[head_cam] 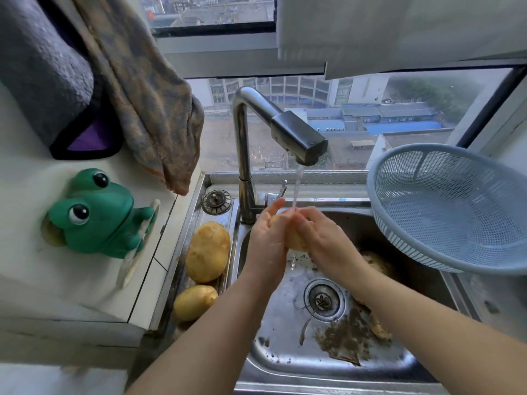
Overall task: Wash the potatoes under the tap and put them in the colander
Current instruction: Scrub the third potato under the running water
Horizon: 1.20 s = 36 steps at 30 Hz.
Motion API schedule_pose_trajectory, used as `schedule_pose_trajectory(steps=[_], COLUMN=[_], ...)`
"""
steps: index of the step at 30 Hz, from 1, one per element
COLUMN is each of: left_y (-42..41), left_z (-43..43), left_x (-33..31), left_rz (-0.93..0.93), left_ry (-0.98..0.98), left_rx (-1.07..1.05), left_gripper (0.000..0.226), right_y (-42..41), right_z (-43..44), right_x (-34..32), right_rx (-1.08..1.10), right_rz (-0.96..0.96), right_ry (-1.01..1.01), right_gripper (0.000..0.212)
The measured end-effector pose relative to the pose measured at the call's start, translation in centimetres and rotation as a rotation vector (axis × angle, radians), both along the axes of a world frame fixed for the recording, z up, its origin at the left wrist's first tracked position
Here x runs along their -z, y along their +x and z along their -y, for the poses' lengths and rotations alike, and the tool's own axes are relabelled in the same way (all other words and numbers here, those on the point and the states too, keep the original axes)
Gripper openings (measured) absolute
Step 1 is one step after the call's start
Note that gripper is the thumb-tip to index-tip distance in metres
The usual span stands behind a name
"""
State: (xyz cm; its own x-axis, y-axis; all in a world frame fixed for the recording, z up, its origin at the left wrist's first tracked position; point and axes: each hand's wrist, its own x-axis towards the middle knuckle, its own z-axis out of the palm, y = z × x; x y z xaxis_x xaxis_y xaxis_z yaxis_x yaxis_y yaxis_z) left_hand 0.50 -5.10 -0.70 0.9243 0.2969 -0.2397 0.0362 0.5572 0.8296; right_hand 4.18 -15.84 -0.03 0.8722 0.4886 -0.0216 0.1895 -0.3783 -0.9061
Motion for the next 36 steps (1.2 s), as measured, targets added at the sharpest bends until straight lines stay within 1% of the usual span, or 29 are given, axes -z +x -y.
schedule_pose_trajectory(steps=[1,2,5,7,9,11,13,16,19,21,24,26,28,30,32,34,36], left_y=[0.1,0.3,1.1,1.9,2.1,1.9,1.4,0.5,0.1,0.0,-0.2,-0.2,0.0,0.3,0.5,0.6,0.7], left_z=[0.1,0.3,0.5,0.1,-0.2,-0.3,-0.1,0.1,-0.1,-0.5,-0.9,-1.2,-1.3,-1.0,-0.6,-0.3,-0.7], left_x=[-0.4,-0.6,-1.4,-1.5,-1.8,-1.6,-1.6,-1.7,-1.6,-1.6,-1.8,-1.8,-1.7,-1.7,-1.5,-1.4,-1.5], left_rz=[-0.016,-0.035,-0.137,-0.225,-0.262,-0.277,-0.257,-0.133,-0.067,-0.051,-0.004,0.011,0.012,-0.003,-0.021,-0.035,-0.071], left_ry=[0.029,0.037,-0.029,-0.185,-0.323,-0.327,-0.276,-0.224,-0.235,-0.266,-0.280,-0.259,-0.209,-0.119,-0.065,-0.102,-0.211], left_rx=[-0.061,-0.114,-0.176,-0.169,-0.122,-0.060,-0.034,-0.023,0.039,0.084,0.173,0.228,0.227,0.178,0.130,0.116,0.119], left_gripper=[0.018,0.018,0.025,0.021,0.021,0.024,0.021,0.021,0.022,0.023,0.029,0.036,0.042,0.040,0.037,0.037,0.036], right_y=[-0.4,-0.7,-0.7,-0.3,0.2,0.6,0.9,1.0,1.3,1.8,2.2,2.2,1.9,1.5,1.3,1.4,1.7], right_z=[0.0,0.0,0.2,0.5,0.9,1.3,1.4,1.4,1.5,1.6,1.5,1.5,1.6,1.7,1.7,1.6,1.8], right_x=[0.0,0.0,0.2,0.2,0.3,0.2,0.0,-0.4,-0.2,0.3,0.5,0.1,-0.4,-0.7,-0.8,-1.0,-1.0], right_rx=[-0.002,-0.008,-0.023,-0.036,-0.061,-0.094,-0.118,-0.125,-0.094,-0.093,-0.117,-0.130,-0.156,-0.171,-0.163,-0.164,-0.163], right_rz=[0.067,0.115,0.220,0.269,0.317,0.330,0.318,0.224,0.080,0.038,-0.040,-0.065,-0.013,0.062,0.087,0.065,0.013], right_ry=[-0.008,0.004,-0.012,-0.070,-0.105,-0.130,-0.130,-0.112,-0.059,-0.034,0.045,0.037,-0.055,-0.130,-0.149,-0.153,-0.145], right_gripper=[0.062,0.063,0.076,0.080,0.077,0.076,0.077,0.082,0.093,0.095,0.086,0.080,0.069,0.065,0.063,0.060,0.060])
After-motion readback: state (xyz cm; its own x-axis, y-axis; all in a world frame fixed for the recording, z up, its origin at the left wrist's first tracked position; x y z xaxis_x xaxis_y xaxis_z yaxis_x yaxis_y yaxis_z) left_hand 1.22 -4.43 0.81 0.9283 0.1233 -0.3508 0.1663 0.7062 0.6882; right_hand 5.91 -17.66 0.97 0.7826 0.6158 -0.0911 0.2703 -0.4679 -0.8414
